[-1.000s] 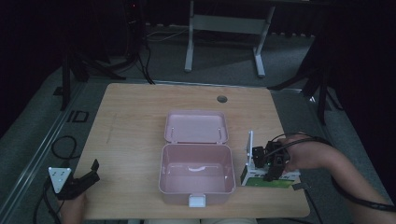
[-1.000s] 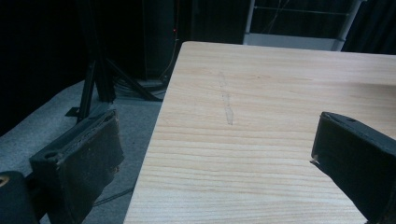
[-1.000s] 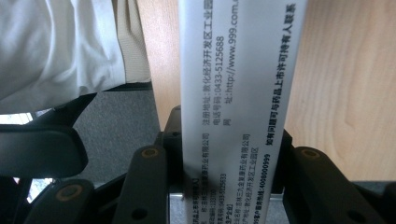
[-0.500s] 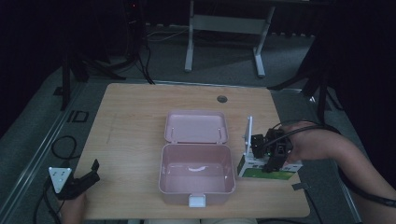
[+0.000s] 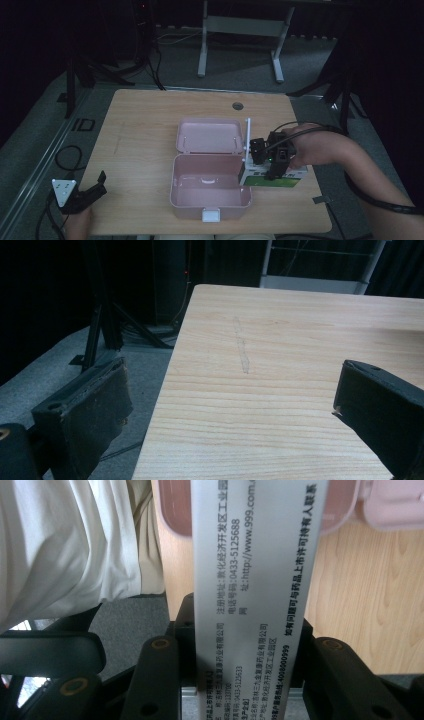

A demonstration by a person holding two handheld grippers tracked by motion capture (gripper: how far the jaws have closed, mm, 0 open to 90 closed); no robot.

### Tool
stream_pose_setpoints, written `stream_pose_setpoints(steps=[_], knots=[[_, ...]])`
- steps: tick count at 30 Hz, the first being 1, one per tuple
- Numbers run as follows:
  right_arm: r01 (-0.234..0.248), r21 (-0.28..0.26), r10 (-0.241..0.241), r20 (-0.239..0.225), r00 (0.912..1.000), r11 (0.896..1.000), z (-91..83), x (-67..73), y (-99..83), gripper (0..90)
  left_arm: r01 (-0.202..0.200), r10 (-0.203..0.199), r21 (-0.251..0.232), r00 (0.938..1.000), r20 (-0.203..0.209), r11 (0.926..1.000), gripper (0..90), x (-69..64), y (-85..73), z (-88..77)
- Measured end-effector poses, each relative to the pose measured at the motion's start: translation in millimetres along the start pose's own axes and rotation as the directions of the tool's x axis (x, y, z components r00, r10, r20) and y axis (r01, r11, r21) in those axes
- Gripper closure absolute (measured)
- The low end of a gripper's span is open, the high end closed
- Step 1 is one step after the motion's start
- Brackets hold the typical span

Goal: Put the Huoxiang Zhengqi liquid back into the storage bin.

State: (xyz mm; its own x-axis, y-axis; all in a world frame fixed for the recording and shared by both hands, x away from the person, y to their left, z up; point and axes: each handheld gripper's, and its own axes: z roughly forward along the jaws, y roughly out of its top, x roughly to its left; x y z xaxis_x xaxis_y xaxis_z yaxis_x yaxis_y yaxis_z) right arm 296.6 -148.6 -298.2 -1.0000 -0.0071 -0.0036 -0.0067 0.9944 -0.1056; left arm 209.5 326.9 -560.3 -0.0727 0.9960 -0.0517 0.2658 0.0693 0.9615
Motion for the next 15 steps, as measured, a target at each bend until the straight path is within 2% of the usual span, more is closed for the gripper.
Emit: stream_pose_setpoints(steps=[5, 8, 11, 12, 15], knots=[[0.017, -0.007, -0.017, -0.006, 0.9998, 1.0, -1.4, 0.2, 14.5, 63.0, -0.001, 0.001, -0.001, 1.0, 0.002, 1.0, 2.2, 0.0, 0.0, 0.0], [0.038, -0.009, -0.038, -0.004, 0.9993, 0.999, -2.1, -0.1, 31.2, 63.0, 0.0, 0.0, -0.003, 1.0, 0.002, 1.0, 2.1, 0.2, -0.1, -0.1], [0.036, -0.011, -0.036, -0.008, 0.9993, 0.999, -2.2, -0.2, 37.8, 63.0, 0.0, 0.0, -0.003, 1.0, 0.003, 1.0, 2.2, 0.2, -0.1, -0.1], [0.052, -0.016, -0.052, -0.008, 0.9986, 0.999, -2.3, 0.2, 48.6, 63.0, 0.001, -0.001, -0.003, 1.0, 0.004, 1.0, 2.2, 0.4, -0.1, -0.2], [0.066, -0.026, -0.066, -0.005, 0.9978, 0.997, -3.0, -0.1, 54.2, 63.0, 0.002, -0.002, -0.004, 1.0, 0.003, 1.0, 2.1, 0.4, -0.1, -0.3]])
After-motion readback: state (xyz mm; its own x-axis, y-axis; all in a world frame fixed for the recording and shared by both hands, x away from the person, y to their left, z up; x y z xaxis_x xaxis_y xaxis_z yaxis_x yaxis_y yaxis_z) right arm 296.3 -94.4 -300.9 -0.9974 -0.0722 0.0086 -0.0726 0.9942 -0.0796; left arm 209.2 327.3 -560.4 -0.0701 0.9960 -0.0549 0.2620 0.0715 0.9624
